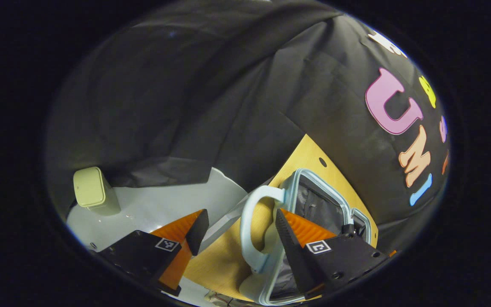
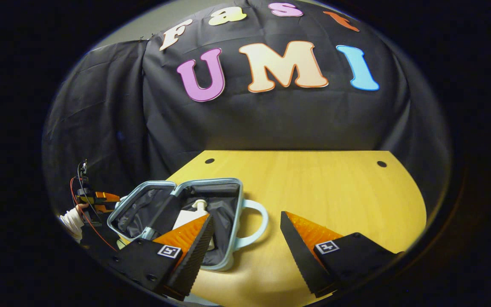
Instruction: First open the suitcase, pack the skin care products into it, and then close the suitcase.
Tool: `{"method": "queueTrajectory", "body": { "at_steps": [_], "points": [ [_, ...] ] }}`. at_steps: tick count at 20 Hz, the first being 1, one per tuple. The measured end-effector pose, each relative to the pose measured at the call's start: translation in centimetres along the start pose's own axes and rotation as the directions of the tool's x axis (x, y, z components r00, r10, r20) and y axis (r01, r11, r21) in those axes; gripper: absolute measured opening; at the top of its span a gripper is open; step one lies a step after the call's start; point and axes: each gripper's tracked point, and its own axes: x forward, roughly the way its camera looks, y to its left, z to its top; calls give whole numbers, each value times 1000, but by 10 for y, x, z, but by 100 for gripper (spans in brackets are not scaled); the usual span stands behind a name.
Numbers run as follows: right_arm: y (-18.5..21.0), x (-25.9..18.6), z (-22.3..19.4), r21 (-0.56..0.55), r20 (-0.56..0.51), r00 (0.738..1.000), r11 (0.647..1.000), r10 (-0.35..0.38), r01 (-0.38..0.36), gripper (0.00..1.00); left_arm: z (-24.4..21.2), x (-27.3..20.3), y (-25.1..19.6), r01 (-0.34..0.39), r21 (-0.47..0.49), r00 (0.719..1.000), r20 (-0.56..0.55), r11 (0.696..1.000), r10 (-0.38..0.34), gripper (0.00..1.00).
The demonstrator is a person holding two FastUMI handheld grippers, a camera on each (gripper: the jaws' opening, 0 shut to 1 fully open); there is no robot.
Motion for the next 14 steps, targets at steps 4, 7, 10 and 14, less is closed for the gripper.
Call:
{"method": "queueTrajectory", "body": {
  "at_steps": [4,7,10,14],
  "points": [
    [-22,-11,-2,0,-13,999,999,-49,49,98,-8,21,-2,32,-76,999,-33,997,-35,68],
    [-21,-12,-7,14,-22,999,999,-43,43,98,-9,22,-2,31,-96,998,-44,995,-35,22],
    [-17,-13,-9,-6,-23,999,1000,-29,29,98,-6,18,-13,47,-82,998,-39,996,-51,1],
    [-18,-17,-5,-19,-13,1000,1000,-19,18,98,8,-2,-35,40,-20,999,-16,999,-40,0]
  ]
}}
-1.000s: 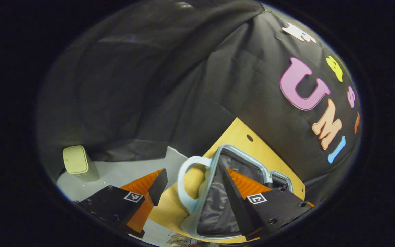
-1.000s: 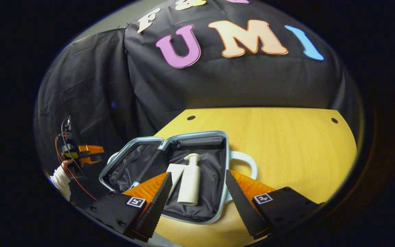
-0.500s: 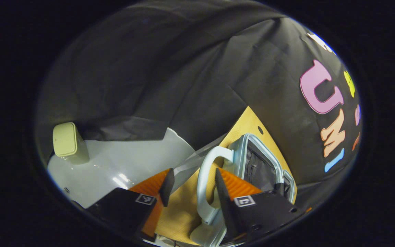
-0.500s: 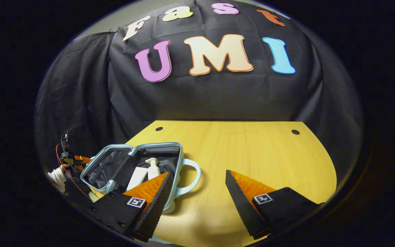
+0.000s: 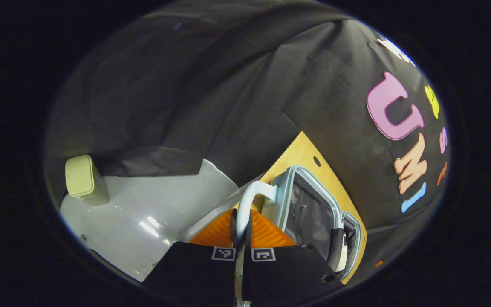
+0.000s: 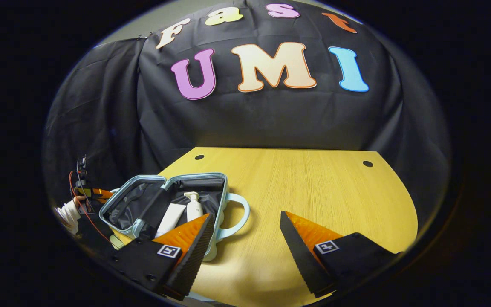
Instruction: First open the suitcase, pack the skin care products into it, and then close the suitcase.
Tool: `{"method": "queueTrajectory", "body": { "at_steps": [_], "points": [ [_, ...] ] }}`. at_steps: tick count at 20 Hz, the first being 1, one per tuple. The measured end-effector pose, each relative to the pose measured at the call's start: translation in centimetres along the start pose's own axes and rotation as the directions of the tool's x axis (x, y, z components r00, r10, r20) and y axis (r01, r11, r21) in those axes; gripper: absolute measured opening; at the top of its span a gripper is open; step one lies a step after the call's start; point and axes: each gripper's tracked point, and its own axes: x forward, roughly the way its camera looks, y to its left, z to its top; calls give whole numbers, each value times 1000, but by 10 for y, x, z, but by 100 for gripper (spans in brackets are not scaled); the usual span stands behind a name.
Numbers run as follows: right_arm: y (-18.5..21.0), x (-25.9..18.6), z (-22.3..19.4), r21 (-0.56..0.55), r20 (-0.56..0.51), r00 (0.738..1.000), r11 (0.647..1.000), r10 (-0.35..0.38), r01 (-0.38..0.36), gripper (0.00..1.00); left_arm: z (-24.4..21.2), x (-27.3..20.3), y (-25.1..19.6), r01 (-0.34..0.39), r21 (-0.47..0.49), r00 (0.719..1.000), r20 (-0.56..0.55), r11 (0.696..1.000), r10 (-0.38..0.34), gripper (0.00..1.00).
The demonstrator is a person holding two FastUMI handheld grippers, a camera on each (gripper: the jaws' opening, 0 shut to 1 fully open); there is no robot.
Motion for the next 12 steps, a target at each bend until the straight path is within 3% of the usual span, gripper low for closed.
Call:
{"method": "queueTrajectory", "body": {
  "at_steps": [1,2,4,6,12],
  "points": [
    [-1,-1,4,0,7,1000,1000,0,0,94,8,-9,-10,6,9,1000,15,1000,-6,0],
    [-3,-2,7,1,16,1000,1000,1,-1,98,17,-19,-25,18,19,999,30,1000,-18,0],
    [-6,-5,12,8,32,999,1000,1,-1,94,33,-41,-61,52,47,997,58,998,-55,0],
    [-10,-8,18,19,49,999,1000,5,-6,98,44,-61,-100,77,125,992,93,989,-89,0],
    [-25,-18,36,25,109,994,1000,15,-18,98,43,-112,-232,151,327,972,121,933,-200,0]
  ]
}}
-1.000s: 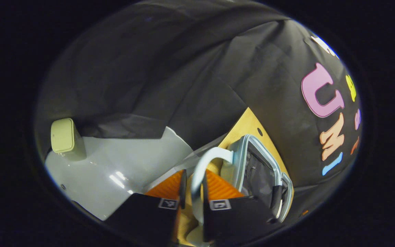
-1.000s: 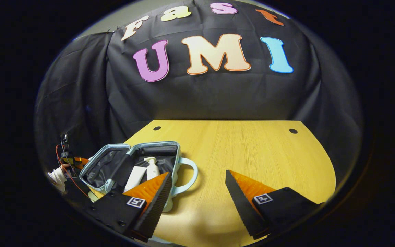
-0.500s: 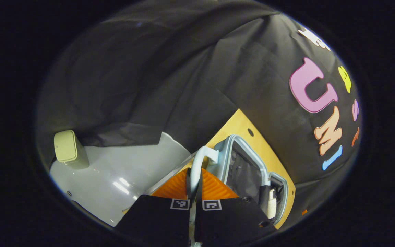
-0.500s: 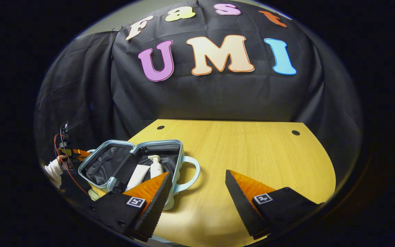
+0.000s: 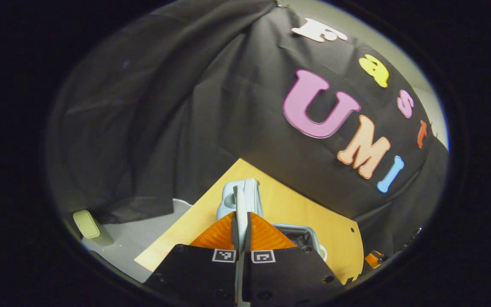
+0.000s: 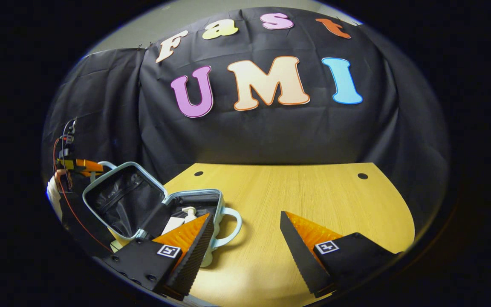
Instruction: First open the suitcase, pack the skin care products into it, and then close the suitcase.
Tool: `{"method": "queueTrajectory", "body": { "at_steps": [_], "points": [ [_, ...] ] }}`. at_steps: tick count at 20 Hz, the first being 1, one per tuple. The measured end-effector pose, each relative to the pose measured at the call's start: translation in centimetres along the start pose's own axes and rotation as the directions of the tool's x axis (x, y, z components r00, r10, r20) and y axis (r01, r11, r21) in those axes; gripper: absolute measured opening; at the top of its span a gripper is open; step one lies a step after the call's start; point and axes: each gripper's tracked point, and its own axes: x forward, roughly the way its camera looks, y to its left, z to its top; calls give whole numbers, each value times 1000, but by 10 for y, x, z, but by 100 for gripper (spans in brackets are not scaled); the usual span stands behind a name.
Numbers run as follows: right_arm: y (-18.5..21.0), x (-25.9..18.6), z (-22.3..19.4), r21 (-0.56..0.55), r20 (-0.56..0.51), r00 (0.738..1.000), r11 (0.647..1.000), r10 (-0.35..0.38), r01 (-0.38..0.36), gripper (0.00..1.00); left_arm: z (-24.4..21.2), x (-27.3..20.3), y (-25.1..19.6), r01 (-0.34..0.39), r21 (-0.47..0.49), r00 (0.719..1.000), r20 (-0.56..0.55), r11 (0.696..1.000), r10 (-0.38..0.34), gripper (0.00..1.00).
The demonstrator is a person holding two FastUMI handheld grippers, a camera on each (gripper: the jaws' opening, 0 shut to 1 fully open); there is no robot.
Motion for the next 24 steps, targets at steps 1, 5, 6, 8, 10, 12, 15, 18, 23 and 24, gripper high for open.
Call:
{"method": "queueTrajectory", "body": {
  "at_steps": [1,5,6,8,10,12,15,18,23,24],
  "points": [
    [-1,-2,1,9,3,1000,1000,7,-7,98,-1,0,-22,10,34,1000,4,999,-10,0],
    [-14,-5,4,6,20,1000,1000,14,-14,98,-9,8,-99,45,151,999,-11,987,-44,0],
    [-17,-7,5,13,27,1000,1000,15,-15,98,-17,10,-118,54,167,998,-20,984,-51,0],
    [-25,-10,6,41,36,999,999,20,-21,98,-35,19,-159,76,190,997,-34,979,-70,0],
    [-36,-15,10,53,50,999,998,13,-15,98,-59,33,-203,105,226,993,-67,968,-92,0],
    [-50,-19,11,63,59,998,998,0,-4,98,-89,50,-239,141,254,987,-109,957,-116,0],
    [-71,-24,7,67,56,998,998,-21,17,98,-145,77,-282,182,280,973,-187,942,-133,0],
    [-87,-26,-2,73,43,999,997,-33,30,98,-208,105,-301,184,324,963,-249,928,-104,0],
    [-104,-30,-6,62,32,999,997,-44,42,98,-288,147,-304,139,416,960,-281,899,-19,0],
    [-107,-31,-6,60,32,998,997,-46,44,98,-299,149,-302,131,425,958,-287,896,-4,0]
  ]
}}
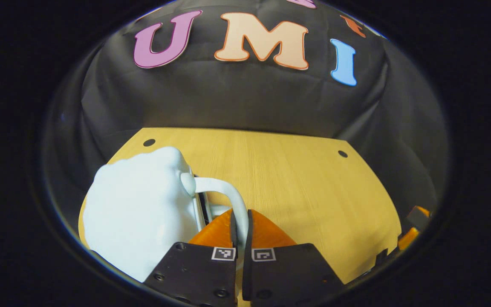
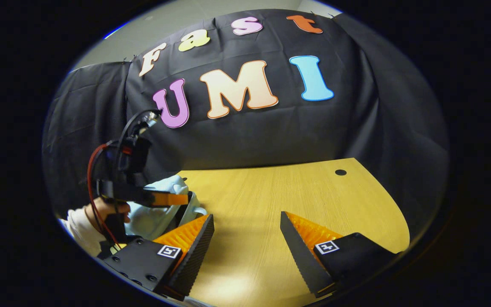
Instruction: First open the suitcase, pack the skin care products into it, and then close the suitcase.
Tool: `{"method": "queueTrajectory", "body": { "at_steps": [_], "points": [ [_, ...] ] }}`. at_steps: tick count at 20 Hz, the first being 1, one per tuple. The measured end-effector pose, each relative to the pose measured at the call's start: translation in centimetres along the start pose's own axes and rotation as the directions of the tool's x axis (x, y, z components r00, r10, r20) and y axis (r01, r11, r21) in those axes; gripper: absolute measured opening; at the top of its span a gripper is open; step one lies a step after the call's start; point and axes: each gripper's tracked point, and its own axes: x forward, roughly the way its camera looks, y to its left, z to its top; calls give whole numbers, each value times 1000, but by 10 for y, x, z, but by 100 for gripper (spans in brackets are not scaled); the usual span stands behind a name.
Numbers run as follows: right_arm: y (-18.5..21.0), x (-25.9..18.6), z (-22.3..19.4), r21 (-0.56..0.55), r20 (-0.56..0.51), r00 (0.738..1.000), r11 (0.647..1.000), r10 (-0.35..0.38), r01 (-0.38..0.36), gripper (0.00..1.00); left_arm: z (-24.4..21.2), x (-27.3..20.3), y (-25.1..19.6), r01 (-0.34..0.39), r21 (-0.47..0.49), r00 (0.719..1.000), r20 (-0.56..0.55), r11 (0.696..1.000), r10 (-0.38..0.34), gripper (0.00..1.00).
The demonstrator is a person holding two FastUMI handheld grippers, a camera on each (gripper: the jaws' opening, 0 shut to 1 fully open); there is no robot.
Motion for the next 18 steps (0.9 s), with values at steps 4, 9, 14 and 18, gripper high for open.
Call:
{"method": "queueTrajectory", "body": {
  "at_steps": [4,9,14,18],
  "points": [
    [-6,-4,2,-2,5,1000,1000,0,0,98,-23,14,-7,-26,61,1000,-7,998,27,6],
    [-10,-11,20,-7,42,999,1000,0,0,98,-18,3,-30,2,62,1000,26,998,-3,57],
    [-16,-27,49,-3,119,993,1000,-21,22,98,31,-57,-37,12,6,981,192,1000,-13,94],
    [-12,-39,62,13,172,985,1000,-27,25,98,63,-114,-34,24,-49,946,324,999,-7,95]
  ]
}}
